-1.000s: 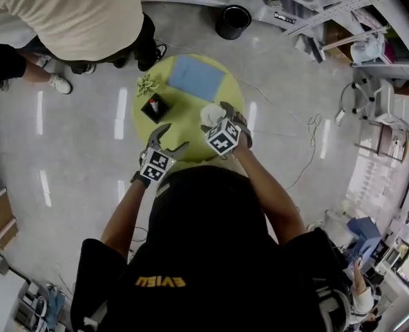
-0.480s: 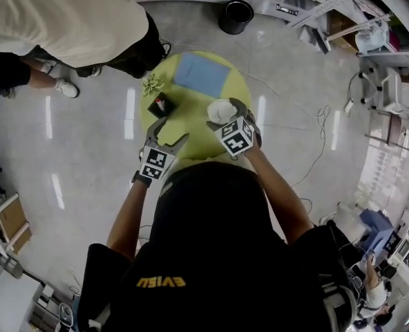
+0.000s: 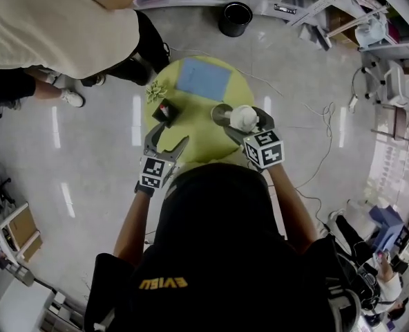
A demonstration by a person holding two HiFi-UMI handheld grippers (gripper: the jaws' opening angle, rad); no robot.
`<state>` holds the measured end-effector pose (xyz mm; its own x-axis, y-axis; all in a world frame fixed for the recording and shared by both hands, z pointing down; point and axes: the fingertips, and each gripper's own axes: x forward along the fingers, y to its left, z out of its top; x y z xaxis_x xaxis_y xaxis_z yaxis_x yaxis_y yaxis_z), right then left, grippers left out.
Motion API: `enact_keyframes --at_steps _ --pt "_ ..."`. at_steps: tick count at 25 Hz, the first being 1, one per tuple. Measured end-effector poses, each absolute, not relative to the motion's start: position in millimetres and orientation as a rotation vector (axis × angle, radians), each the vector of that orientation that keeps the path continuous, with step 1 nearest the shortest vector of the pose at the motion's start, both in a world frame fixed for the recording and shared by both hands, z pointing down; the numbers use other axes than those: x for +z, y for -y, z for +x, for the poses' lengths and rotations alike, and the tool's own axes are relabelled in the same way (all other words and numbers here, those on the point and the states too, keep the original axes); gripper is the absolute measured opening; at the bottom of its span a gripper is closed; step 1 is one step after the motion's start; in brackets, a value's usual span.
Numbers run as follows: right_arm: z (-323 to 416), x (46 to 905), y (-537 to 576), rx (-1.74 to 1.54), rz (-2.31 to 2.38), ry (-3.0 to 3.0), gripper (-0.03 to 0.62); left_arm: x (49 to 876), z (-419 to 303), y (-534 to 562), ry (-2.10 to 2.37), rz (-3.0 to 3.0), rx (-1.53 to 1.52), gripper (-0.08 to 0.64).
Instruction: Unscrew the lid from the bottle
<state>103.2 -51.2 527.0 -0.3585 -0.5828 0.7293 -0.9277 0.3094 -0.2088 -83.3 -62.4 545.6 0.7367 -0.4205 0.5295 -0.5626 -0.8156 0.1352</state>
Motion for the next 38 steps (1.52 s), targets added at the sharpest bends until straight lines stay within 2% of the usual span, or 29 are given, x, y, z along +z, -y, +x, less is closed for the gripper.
enact_keyframes --at_steps 9,15,18,19,25,32,38 --pt "127 475 37 1.058 1.555 2.228 0.465 505 -89 93 0.848 2.647 0.542 0.308" --pt "124 475 28 1.191 1.610 2.264 0.465 482 -88 109 0.878 2.616 0.409 0.223" --pt "123 463 28 1.260 1.621 2.321 0.465 473 -87 111 0.903 2.621 0.386 0.032" --pt "123 458 28 1.291 1.627 2.348 0.465 472 -85 110 0.896 2.624 0.385 0.018" --pt "131 433 30 1.488 1.682 2.467 0.465 467 -69 98 0.815 2.667 0.408 0.018" --pt "139 422 26 1.575 1.694 2.509 0.465 459 -71 100 0.813 2.621 0.286 0.018" --pt "139 420 28 1.626 1.686 2.539 0.465 457 -74 102 0.808 2.630 0.296 0.018"
